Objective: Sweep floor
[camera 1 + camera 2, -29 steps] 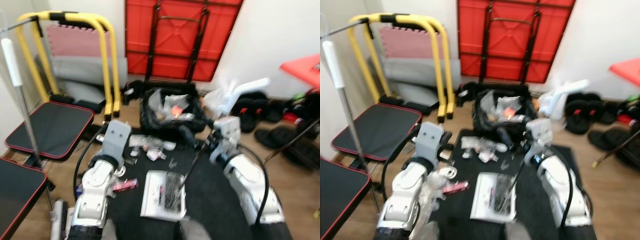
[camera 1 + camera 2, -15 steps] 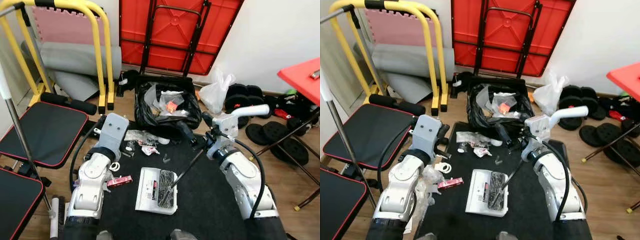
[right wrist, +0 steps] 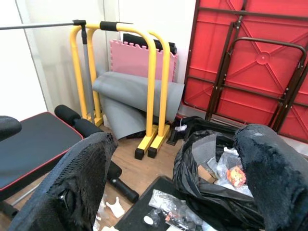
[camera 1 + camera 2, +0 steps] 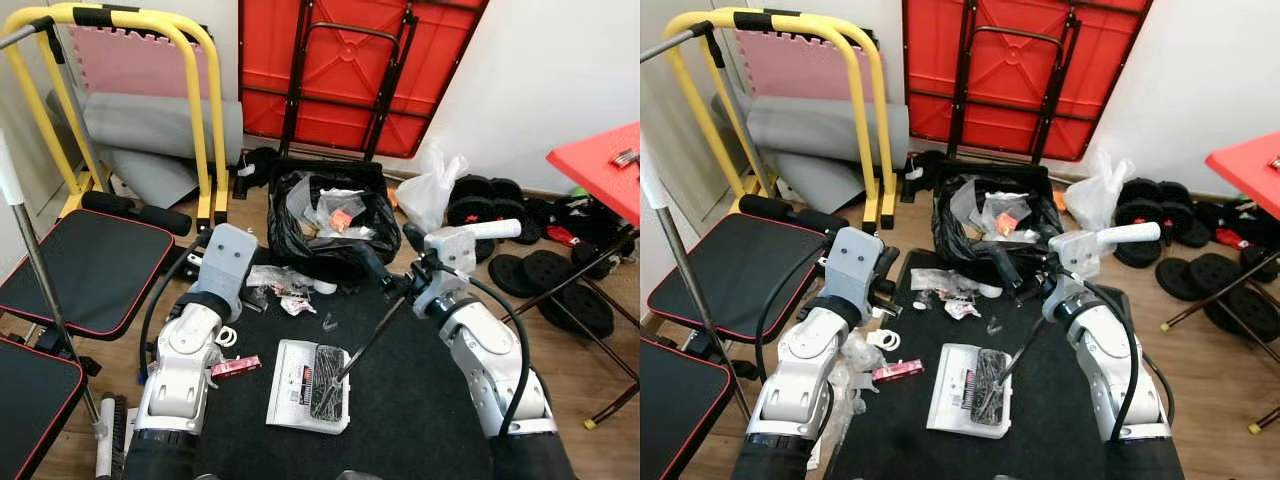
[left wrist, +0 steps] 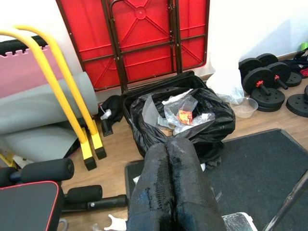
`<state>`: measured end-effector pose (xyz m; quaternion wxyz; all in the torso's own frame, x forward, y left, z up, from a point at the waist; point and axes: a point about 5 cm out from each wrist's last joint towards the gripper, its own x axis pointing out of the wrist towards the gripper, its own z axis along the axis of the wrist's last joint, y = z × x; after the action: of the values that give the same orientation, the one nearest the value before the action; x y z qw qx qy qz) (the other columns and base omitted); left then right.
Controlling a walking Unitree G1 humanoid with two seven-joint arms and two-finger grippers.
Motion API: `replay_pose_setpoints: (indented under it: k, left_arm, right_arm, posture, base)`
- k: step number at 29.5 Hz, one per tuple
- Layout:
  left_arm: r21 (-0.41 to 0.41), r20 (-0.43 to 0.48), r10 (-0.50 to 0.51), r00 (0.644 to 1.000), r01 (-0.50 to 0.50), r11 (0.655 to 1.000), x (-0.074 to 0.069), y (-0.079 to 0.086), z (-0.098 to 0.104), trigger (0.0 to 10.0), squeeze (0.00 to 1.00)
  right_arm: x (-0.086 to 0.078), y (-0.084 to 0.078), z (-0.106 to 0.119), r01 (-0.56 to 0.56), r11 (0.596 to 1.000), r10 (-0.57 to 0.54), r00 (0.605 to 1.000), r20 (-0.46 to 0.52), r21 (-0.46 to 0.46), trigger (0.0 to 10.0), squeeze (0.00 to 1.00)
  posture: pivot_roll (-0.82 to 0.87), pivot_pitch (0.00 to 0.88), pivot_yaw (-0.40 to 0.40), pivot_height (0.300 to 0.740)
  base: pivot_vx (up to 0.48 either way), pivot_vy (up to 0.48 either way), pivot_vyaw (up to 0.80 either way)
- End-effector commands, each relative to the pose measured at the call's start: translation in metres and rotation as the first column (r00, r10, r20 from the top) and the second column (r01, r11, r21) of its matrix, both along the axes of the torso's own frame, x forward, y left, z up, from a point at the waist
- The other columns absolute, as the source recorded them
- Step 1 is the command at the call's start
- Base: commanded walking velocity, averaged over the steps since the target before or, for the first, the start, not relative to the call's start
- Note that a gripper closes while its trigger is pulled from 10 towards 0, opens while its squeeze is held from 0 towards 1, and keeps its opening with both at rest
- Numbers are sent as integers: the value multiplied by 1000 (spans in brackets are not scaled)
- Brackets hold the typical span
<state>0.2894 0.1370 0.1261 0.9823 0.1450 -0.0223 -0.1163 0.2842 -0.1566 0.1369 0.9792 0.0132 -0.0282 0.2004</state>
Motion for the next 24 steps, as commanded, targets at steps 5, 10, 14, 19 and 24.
replay_pose_setpoints:
  k: [5,10,14,19,24]
  left_arm:
    - [-17,34,121,992,-121,993,2,5,1,10000,0]
    - [-20,34,121,992,-120,993,3,5,2,10000,0]
    - [-19,36,122,992,-121,992,3,5,2,10000,0]
    - [-17,38,122,992,-121,992,3,5,3,10000,0]
    - [-15,38,122,992,-121,992,4,5,3,10000,0]
  right_arm:
    - [0,-3,-2,2,1000,-2,1000,-13,-13,10000,0]
    - [0,-3,-2,1,1000,-2,1000,-14,-12,10000,0]
    - [1,-5,-3,17,1000,-17,999,-31,19,10000,0]
    - [1,-5,-3,10,999,-9,999,-33,35,10000,0]
    - [1,-6,0,9,999,-9,1000,-13,41,10000,0]
  posture:
    - [-125,8,-171,740]
    - [-126,9,-170,740]
    - [-127,10,-169,740]
    - [-128,11,-168,740]
    - [-128,10,-169,740]
  base:
    - [0,0,0]
    - [0,0,0]
    - [0,0,0]
    - [0,0,0]
    - [0,0,0]
